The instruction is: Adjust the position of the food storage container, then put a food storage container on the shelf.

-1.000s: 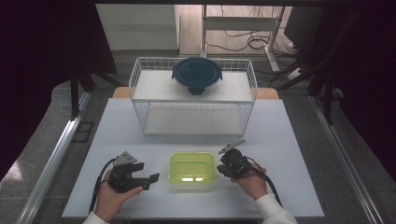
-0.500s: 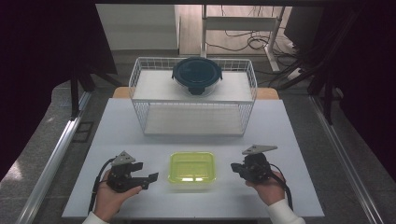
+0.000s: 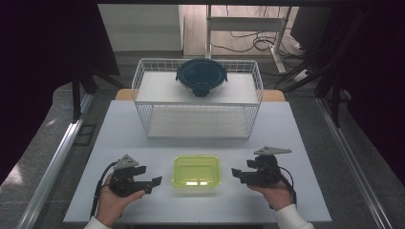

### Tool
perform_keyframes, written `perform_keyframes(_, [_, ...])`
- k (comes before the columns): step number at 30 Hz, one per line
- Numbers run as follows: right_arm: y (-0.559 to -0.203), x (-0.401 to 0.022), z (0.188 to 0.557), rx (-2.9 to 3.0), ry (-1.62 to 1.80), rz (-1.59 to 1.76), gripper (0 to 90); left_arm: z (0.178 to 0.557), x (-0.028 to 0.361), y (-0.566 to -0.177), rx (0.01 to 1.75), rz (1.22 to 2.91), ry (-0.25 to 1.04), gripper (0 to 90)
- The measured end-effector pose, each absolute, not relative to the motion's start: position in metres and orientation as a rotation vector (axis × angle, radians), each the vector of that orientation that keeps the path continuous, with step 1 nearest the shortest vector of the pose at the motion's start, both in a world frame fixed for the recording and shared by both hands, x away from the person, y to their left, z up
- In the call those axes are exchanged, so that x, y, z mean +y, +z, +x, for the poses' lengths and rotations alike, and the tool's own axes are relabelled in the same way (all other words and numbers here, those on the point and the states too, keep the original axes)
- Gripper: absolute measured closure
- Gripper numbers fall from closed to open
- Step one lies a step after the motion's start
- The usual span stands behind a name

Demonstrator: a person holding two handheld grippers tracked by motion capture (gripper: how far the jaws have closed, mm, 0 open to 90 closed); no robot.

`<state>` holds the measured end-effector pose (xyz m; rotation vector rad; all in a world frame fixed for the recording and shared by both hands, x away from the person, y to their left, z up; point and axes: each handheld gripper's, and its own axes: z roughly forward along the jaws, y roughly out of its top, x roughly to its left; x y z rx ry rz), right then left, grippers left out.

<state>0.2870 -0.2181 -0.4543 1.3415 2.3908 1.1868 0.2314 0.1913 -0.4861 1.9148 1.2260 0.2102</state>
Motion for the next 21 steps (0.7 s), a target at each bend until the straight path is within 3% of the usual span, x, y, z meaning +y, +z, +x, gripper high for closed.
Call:
perform_keyframes(6, [-0.452,-0.216,0.285,2.413,1.286,1.358,21.0,0.232,0.187,-0.481,1.214,1.919,0.238,21.9])
perform_keyframes(21, [-0.445,-0.199,0.293,2.458,1.29,1.397,30.0,0.25,0.175,-0.467,1.24,1.867,0.127,22.0])
